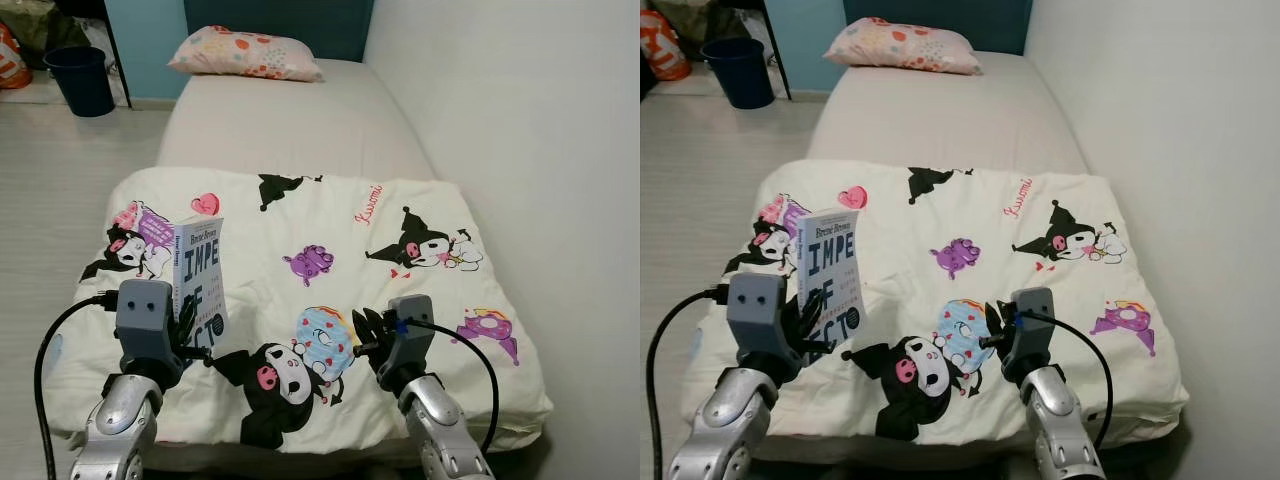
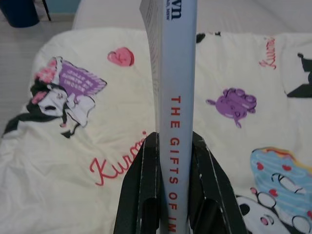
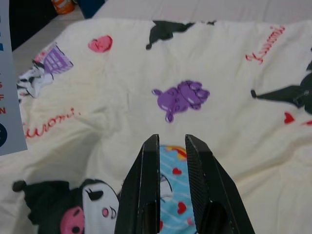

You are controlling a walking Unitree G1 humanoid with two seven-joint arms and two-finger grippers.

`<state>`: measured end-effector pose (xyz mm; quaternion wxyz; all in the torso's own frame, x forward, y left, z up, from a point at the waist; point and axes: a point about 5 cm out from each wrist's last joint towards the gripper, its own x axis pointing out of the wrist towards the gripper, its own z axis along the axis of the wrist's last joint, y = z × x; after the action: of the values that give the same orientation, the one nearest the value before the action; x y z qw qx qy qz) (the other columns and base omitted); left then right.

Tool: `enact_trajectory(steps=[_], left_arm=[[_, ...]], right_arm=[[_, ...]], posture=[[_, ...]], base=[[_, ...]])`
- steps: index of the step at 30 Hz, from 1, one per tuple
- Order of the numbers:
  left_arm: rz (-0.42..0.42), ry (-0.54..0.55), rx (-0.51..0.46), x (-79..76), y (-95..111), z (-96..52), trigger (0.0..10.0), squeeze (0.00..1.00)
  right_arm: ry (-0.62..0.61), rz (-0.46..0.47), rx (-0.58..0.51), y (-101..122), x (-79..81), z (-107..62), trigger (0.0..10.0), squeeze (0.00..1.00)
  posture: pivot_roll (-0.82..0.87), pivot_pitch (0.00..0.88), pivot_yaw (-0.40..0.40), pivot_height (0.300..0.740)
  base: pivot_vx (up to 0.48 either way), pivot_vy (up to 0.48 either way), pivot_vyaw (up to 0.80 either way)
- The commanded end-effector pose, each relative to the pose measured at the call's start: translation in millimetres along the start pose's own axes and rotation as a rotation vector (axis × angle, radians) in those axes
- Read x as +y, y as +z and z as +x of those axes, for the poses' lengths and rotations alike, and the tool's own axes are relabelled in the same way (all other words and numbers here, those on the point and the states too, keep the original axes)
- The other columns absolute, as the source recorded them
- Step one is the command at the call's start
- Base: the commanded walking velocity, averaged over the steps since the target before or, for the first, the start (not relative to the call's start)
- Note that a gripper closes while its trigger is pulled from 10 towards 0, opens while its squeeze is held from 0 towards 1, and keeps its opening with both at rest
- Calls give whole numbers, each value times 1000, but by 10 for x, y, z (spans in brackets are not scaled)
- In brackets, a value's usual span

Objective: Clean up the room

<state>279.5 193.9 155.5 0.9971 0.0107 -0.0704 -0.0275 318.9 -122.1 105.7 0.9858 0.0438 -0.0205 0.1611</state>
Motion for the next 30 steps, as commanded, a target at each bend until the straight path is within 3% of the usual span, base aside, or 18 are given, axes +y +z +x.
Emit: enact_trajectory(steps=[1,15,30], left_arm=[[3,-8,-32,-31,34,7,10000,0],[-9,11,-20,-10,-16,-25,10000,0],[-5,17,-22,-17,-37,-8,10000,0]], right_arm=[[-8,16,12,-33,-22,-24,10000,0],[-6,26,4,-37,-6,-17,10000,0],[-14,33,1,-38,-66,-34,10000,0]], posture=[[45,167,-81,673],[43,165,-74,728],[42,149,-65,728]], base=[[0,0,0],[0,0,0],[0,0,0]])
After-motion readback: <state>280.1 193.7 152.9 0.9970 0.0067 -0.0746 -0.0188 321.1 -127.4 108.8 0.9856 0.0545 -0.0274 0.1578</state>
